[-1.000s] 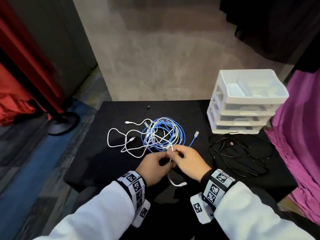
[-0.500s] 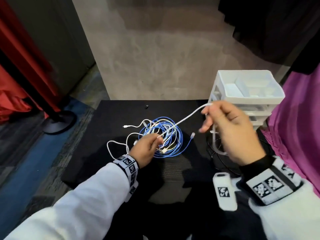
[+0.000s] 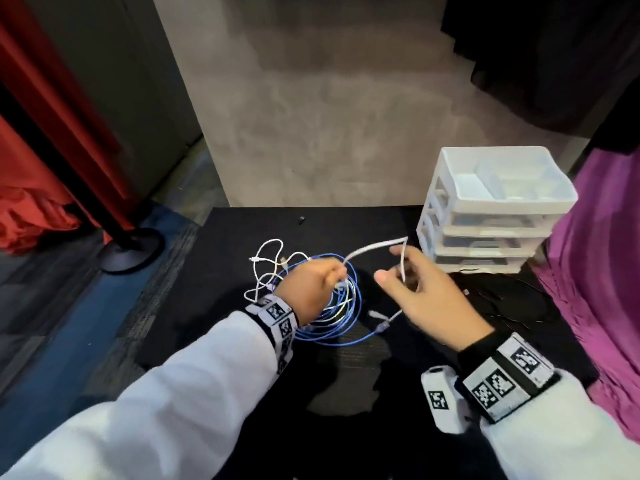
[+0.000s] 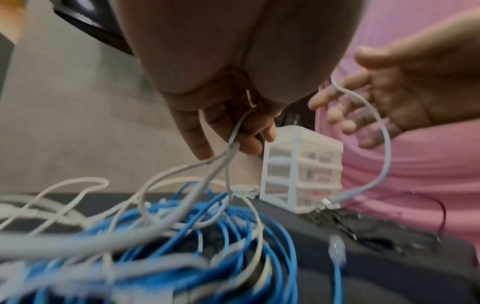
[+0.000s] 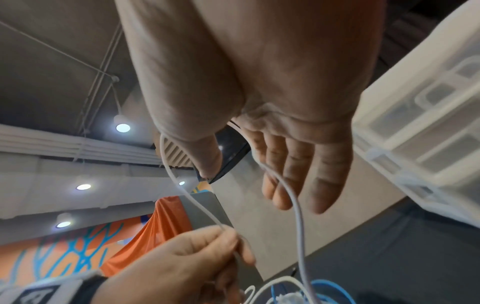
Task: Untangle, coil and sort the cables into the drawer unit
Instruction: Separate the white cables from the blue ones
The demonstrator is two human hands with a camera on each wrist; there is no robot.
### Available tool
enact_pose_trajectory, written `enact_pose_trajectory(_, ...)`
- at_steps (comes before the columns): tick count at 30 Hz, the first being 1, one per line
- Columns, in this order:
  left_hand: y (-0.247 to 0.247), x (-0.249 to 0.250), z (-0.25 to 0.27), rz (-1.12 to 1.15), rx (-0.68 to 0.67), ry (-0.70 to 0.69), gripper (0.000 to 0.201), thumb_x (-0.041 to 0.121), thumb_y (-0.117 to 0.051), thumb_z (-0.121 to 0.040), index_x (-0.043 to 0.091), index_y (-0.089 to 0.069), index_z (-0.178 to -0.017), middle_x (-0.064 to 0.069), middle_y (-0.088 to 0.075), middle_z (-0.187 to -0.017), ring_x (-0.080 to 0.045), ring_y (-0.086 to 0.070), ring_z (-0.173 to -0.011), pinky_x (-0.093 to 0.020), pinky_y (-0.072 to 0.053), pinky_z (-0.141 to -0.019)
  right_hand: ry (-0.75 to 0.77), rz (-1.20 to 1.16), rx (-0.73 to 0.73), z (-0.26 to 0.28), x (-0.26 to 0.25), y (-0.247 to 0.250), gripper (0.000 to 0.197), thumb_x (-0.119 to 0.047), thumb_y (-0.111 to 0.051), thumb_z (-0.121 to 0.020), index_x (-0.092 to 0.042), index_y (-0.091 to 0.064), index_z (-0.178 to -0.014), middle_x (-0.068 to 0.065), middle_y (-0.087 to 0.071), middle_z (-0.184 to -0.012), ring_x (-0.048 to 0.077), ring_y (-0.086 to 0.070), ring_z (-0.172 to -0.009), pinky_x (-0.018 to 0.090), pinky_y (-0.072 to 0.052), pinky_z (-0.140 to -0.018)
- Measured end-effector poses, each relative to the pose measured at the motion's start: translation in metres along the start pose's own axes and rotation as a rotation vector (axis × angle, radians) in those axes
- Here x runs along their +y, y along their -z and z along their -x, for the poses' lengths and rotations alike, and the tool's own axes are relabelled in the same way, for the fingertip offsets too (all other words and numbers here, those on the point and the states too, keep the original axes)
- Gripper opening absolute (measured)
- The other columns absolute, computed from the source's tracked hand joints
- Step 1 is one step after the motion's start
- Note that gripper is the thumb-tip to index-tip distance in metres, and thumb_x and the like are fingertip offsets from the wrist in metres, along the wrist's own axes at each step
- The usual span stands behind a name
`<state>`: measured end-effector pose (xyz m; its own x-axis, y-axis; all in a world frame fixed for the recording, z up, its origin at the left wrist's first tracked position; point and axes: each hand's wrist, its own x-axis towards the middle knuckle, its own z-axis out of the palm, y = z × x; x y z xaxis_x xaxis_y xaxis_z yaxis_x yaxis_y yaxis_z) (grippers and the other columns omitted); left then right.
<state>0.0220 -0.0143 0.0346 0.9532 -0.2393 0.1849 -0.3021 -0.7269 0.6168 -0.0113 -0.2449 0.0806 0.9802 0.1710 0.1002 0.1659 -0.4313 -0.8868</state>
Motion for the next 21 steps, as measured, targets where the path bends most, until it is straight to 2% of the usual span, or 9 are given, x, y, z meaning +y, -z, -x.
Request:
enact_pose_trajectory(2, -0.012, -0.006, 0.013, -0.07, -0.071, 0.039, 0.033, 0.041, -0.044, -0.105, 0.021, -0.058, -0.083, 0.007, -0.059, -0.073, -0.017, -0.058, -0.075, -0.041, -0.05, -0.078, -0.031, 0.057, -0.02, 0.0, 0.008, -0.009, 0.079, -0.044, -0.081, -0.086, -0.03, -0.04, -0.152, -0.005, -0.064, -0.115, 0.002, -0.063, -0.098, 0.016, -0.046, -0.091)
enact_pose_trajectory(4, -0.02, -0.008, 0.021, -0.07, -0.072, 0.066, 0.037, 0.046, -0.041, -0.103, 0.022, -0.054, -0.079, 0.004, -0.058, -0.07, -0.02, -0.057, -0.071, -0.04, -0.05, -0.072, -0.051, 0.085, -0.1, 0.0, 0.014, -0.021, 0.084, -0.048, -0.084, -0.082, -0.035, -0.041, -0.153, -0.007, -0.064, -0.115, 0.01, -0.065, -0.102, 0.029, -0.051, -0.098)
enact_pose_trajectory(6, -0.023, -0.005, 0.024, -0.055, -0.08, 0.053, 0.03, 0.044, -0.042, -0.098, 0.024, -0.06, -0.085, 0.003, -0.066, -0.079, -0.021, -0.061, -0.077, -0.038, -0.051, -0.074, -0.026, 0.023, -0.162, 0.001, 0.016, -0.037, 0.053, -0.043, -0.083, -0.085, -0.042, -0.061, -0.134, -0.009, -0.07, -0.102, 0.013, -0.069, -0.093, 0.042, -0.057, -0.095)
enact_pose_trajectory(8, -0.023, -0.002, 0.022, -0.095, -0.102, 0.028, 0.022, 0.035, -0.048, -0.095, 0.025, -0.067, -0.1, 0.001, -0.072, -0.095, -0.022, -0.065, -0.087, -0.036, -0.052, -0.078, 0.052, 0.015, -0.127, -0.001, 0.016, -0.048, 0.016, -0.036, -0.077, -0.092, -0.044, -0.075, -0.105, -0.015, -0.075, -0.098, 0.005, -0.07, -0.093, 0.04, -0.055, -0.095)
enact_pose_trajectory(9, -0.023, -0.002, 0.021, -0.128, -0.109, 0.016, 0.02, 0.031, -0.051, -0.095, 0.024, -0.068, -0.104, -0.001, -0.072, -0.099, -0.023, -0.066, -0.09, -0.035, -0.052, -0.079, 0.082, 0.026, -0.113, -0.004, 0.016, -0.051, 0.009, -0.034, -0.073, -0.095, -0.042, -0.077, -0.095, -0.016, -0.076, -0.095, 0.003, -0.069, -0.092, 0.039, -0.055, -0.093)
enact_pose_trajectory(13, -0.026, -0.016, 0.018, -0.134, -0.108, -0.01, 0.023, 0.037, -0.05, -0.101, 0.021, -0.065, -0.093, 0.002, -0.064, -0.09, -0.021, -0.06, -0.085, -0.037, -0.049, -0.079, 0.109, -0.035, -0.091, -0.017, 0.004, -0.047, 0.023, -0.027, -0.058, -0.103, -0.022, -0.066, -0.081, -0.005, -0.067, -0.074, 0.021, -0.066, -0.075, 0.053, -0.055, -0.083)
enact_pose_trajectory(15, -0.026, -0.029, 0.017, -0.093, -0.076, -0.013, 0.026, 0.037, -0.047, -0.103, 0.023, -0.061, -0.086, 0.004, -0.06, -0.086, -0.019, -0.057, -0.083, -0.038, -0.049, -0.08, 0.149, -0.128, -0.048, -0.02, -0.012, -0.037, 0.026, -0.023, -0.054, -0.105, -0.019, -0.06, -0.08, -0.003, -0.06, -0.07, 0.02, -0.063, -0.068, 0.055, -0.055, -0.08)
enact_pose_trajectory(18, -0.021, -0.044, 0.016, -0.064, -0.006, -0.046, 0.027, 0.03, -0.048, -0.106, 0.021, -0.06, -0.084, 0.008, -0.054, -0.082, -0.012, -0.051, -0.08, -0.034, -0.043, -0.079, 0.199, -0.279, 0.096, -0.026, -0.044, -0.006, 0.03, -0.023, -0.052, -0.106, -0.021, -0.062, -0.078, 0.009, -0.062, -0.073, 0.018, -0.061, -0.068, 0.049, -0.052, -0.077)
enact_pose_trajectory(21, -0.014, -0.059, 0.007, -0.071, 0.07, -0.042, 0.02, 0.028, -0.054, -0.104, 0.022, -0.069, -0.093, 0.008, -0.058, -0.089, -0.012, -0.055, -0.089, -0.028, -0.044, -0.088, 0.25, -0.403, 0.193, -0.031, -0.063, 0.024, 0.031, -0.025, -0.051, -0.106, -0.025, -0.065, -0.078, 0.01, -0.065, -0.081, 0.024, -0.06, -0.072, 0.052, -0.052, -0.079)
